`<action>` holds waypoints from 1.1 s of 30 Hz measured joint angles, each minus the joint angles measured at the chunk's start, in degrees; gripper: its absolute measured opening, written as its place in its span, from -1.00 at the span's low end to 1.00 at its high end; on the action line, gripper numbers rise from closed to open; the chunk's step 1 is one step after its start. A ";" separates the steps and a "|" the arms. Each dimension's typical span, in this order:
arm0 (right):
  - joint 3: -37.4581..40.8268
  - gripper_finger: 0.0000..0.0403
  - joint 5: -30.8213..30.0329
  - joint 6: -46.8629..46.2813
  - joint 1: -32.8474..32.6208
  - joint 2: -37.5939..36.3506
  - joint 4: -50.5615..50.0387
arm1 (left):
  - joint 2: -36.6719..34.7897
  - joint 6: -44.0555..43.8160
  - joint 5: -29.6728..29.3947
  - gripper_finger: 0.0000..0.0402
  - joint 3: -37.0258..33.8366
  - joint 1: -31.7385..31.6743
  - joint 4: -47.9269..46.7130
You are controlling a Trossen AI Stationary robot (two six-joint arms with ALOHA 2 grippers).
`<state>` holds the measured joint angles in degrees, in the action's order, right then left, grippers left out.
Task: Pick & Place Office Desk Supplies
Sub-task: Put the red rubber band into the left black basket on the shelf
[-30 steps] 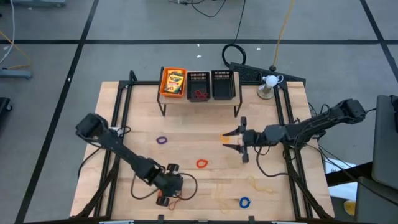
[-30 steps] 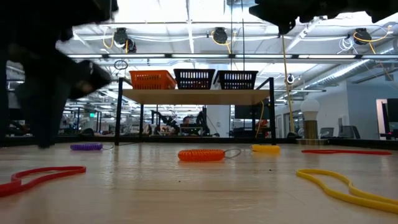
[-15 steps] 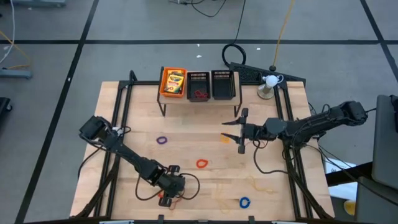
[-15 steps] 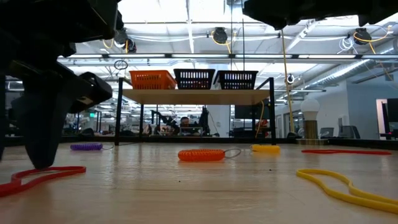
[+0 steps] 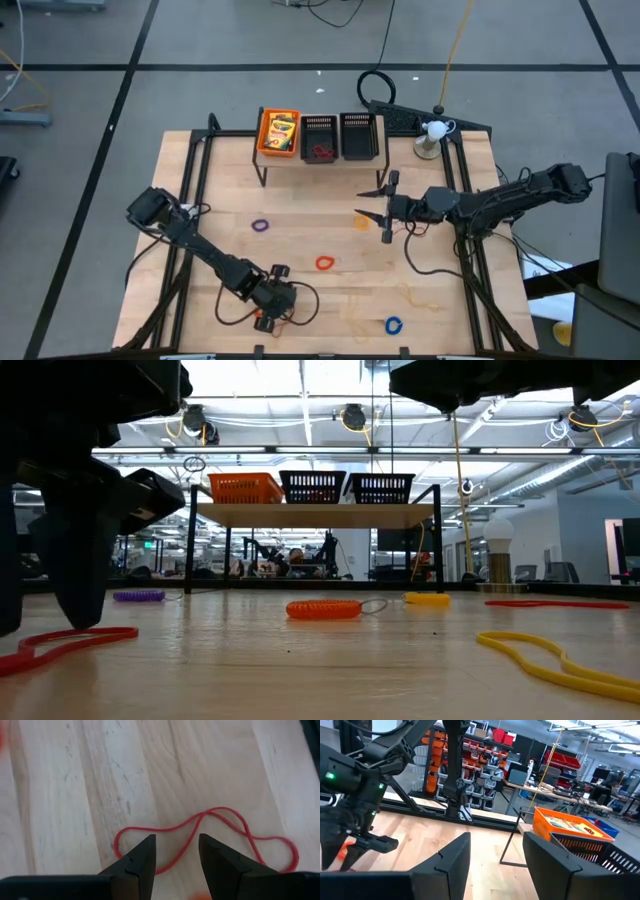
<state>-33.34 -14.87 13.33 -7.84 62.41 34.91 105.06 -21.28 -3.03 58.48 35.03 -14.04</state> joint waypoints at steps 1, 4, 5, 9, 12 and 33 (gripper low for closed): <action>0.00 -0.15 0.00 -0.62 0.00 0.00 -0.02 | 0.08 -0.05 0.02 -0.29 0.00 0.00 -0.11; 0.00 -0.15 0.00 -1.55 0.00 0.00 -0.02 | 0.36 -1.48 1.72 -0.29 0.00 -0.05 0.22; 0.00 -0.15 0.00 -1.68 0.00 0.00 -0.02 | 0.41 -2.08 2.15 -0.29 0.00 -0.04 0.22; 0.00 -0.15 0.00 -1.71 0.00 0.00 -0.04 | 0.42 -3.11 2.99 -0.29 0.00 -0.04 0.07; 0.00 -0.15 0.00 -1.71 0.00 0.00 -0.03 | 0.43 -3.05 2.65 -0.29 0.00 -0.04 -0.14; 0.00 -0.15 0.00 -2.04 0.00 0.00 -0.46 | 3.67 -5.92 2.34 -0.56 0.17 -0.13 -1.62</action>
<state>-33.34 -14.87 11.29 -7.84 62.41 34.46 108.73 -27.20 -0.68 58.65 34.89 -15.66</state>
